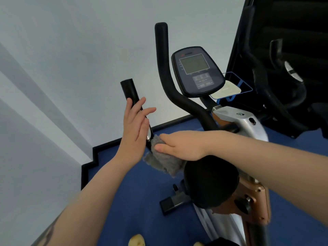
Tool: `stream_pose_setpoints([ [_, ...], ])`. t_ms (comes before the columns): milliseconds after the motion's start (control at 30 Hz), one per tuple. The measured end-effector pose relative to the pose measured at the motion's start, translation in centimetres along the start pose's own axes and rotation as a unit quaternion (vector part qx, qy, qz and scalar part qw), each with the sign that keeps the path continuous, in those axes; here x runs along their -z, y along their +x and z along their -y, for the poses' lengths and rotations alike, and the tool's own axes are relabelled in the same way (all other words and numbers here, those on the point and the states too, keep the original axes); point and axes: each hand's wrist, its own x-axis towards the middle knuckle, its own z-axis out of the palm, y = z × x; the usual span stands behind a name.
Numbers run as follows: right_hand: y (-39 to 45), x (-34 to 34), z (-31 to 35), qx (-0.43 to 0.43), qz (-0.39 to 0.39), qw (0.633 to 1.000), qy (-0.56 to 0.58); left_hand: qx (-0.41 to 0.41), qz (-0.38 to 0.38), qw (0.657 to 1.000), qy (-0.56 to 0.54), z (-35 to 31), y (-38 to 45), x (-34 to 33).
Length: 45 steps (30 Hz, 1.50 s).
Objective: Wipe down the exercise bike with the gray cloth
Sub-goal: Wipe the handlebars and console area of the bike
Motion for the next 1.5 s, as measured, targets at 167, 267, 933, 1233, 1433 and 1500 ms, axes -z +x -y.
stream_pose_setpoints([
  [167, -1.7, -0.5, -0.9, -0.025, -0.050, 0.995, -0.083, -0.069, 0.045, 0.990, 0.113, 1.2, 0.2, 1.6],
  [267, -1.1, -1.0, 0.2, -0.060, -0.059, 0.993, -0.087, -0.108, 0.067, 0.972, 0.200, 1.8, 1.0, 3.0],
  [933, 7.7, -1.1, 7.0, -0.281, -0.346, 0.877, 0.180, -0.114, 0.177, 0.978, 0.013, 3.4, 11.1, 9.1],
  [1233, 9.9, 0.7, 7.1, -0.318, -0.411, 0.837, 0.170, -0.116, 0.178, 0.976, -0.038, 4.1, 11.1, 8.7],
  [1433, 7.9, 0.7, 6.2, -0.223, -0.397, 0.839, 0.297, 0.006, 0.137, 0.975, -0.176, 2.8, 8.2, 7.2],
  [1500, 7.1, 0.6, 5.6, -0.202, -0.398, 0.832, 0.331, 0.079, 0.106, 0.956, -0.261, 2.2, 4.9, 6.5],
])
